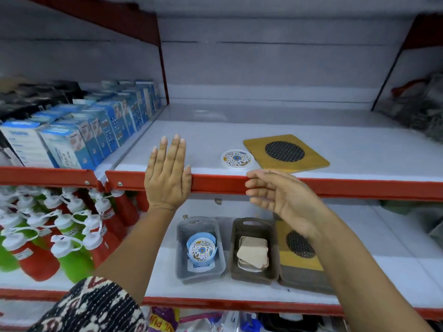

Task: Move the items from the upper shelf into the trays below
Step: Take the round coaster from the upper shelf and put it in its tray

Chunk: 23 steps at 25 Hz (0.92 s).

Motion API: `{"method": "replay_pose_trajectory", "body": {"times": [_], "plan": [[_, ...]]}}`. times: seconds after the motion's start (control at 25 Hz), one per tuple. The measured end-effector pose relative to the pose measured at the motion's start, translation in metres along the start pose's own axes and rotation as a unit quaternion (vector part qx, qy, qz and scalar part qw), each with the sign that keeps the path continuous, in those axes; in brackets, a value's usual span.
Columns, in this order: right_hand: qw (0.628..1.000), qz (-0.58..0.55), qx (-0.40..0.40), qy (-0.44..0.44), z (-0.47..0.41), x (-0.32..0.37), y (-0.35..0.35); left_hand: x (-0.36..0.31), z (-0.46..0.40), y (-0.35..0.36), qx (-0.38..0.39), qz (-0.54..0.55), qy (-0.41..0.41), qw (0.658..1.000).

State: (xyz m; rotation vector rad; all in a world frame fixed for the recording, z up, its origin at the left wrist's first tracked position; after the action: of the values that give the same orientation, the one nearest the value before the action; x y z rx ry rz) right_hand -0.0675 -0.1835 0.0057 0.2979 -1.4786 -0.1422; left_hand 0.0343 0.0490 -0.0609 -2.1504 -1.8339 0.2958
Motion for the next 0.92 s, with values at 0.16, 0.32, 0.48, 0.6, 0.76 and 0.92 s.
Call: {"method": "replay_pose_trajectory", "body": {"times": [0.16,0.32,0.48,0.6,0.76,0.92], "plan": [[0.973,0.211,0.069,-0.061,-0.053,0.054,0.014,0.000,-0.004,-0.003,0.004,0.015,-0.002,1.000],[0.857,0.500,0.121,-0.037,-0.114,0.072,0.012,0.000,-0.005,-0.003,-0.002,0.027,-0.006,1.000],[0.712,0.685,0.139,0.066,-0.152,0.074,0.010,0.000,-0.007,-0.002,0.000,0.028,-0.005,1.000],[0.661,0.729,0.156,0.088,-0.164,0.072,0.011,0.000,-0.008,-0.002,0.005,0.030,-0.008,1.000],[0.660,0.729,0.153,0.097,-0.164,0.072,0.017,0.001,-0.007,-0.002,0.010,0.029,-0.010,0.999],[0.647,0.741,0.153,0.091,-0.157,0.075,0.021,0.001,-0.007,-0.002,0.016,0.036,-0.015,0.999]]}}
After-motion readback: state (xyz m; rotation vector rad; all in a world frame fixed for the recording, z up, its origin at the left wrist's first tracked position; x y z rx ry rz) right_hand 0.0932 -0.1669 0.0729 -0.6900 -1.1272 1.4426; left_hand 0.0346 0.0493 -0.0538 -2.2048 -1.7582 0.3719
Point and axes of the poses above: each hand's wrist, its own z-axis away from the middle knuckle, its own y-axis out of the palm, x = y × z, the point moved 1 cm from there along -z, towards the middle knuckle, and after that the axes turned 4 degrees about -y, right-handed, at the moved point
